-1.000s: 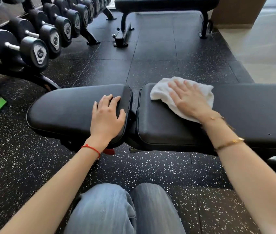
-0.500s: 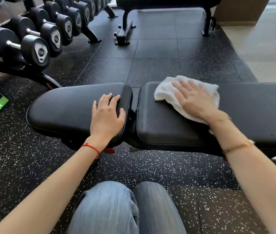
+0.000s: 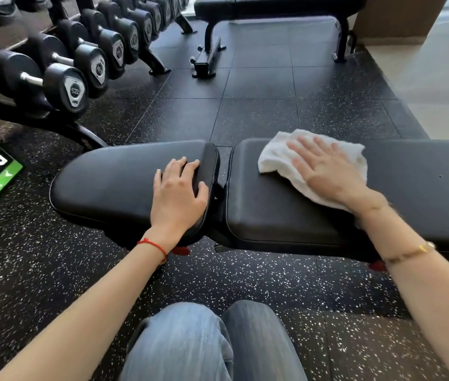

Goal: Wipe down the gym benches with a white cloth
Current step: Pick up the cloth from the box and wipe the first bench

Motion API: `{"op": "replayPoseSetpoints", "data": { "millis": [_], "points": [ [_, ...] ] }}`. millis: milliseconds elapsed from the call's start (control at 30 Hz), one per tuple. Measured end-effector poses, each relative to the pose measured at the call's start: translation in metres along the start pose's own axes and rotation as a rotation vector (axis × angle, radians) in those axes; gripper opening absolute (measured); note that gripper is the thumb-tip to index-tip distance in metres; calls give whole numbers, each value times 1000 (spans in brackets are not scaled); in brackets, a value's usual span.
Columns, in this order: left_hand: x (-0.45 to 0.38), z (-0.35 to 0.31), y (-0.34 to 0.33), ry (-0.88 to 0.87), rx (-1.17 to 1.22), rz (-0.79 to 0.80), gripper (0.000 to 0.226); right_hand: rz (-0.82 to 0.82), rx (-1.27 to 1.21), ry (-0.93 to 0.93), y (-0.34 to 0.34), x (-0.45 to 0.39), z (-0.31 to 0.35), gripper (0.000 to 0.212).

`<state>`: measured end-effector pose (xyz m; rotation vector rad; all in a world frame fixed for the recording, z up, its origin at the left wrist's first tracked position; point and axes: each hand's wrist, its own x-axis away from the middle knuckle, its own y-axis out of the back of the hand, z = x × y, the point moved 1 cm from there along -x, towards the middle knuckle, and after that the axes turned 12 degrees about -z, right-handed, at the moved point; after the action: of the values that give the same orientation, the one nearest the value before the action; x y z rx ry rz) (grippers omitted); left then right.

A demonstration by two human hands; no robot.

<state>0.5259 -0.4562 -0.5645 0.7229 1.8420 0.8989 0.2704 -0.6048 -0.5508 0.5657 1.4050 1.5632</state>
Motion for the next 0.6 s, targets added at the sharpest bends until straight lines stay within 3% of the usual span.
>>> {"op": "replayPoseSetpoints", "data": {
  "millis": [133,333,500,600],
  "points": [
    [-1,0,0,4,10,-31,49,49,-20,72,-15,-31,42,53],
    [-1,6,-1,2,30,-24,49,47,-143,361,-5,53,48,58],
    [-1,2,-3,6,15,-18,49,26,-61,164,2,27,5,53],
    [-2,0,-2,11,14,-18,49,35,5,-1,-7,-17,17,52]
  ]
}}
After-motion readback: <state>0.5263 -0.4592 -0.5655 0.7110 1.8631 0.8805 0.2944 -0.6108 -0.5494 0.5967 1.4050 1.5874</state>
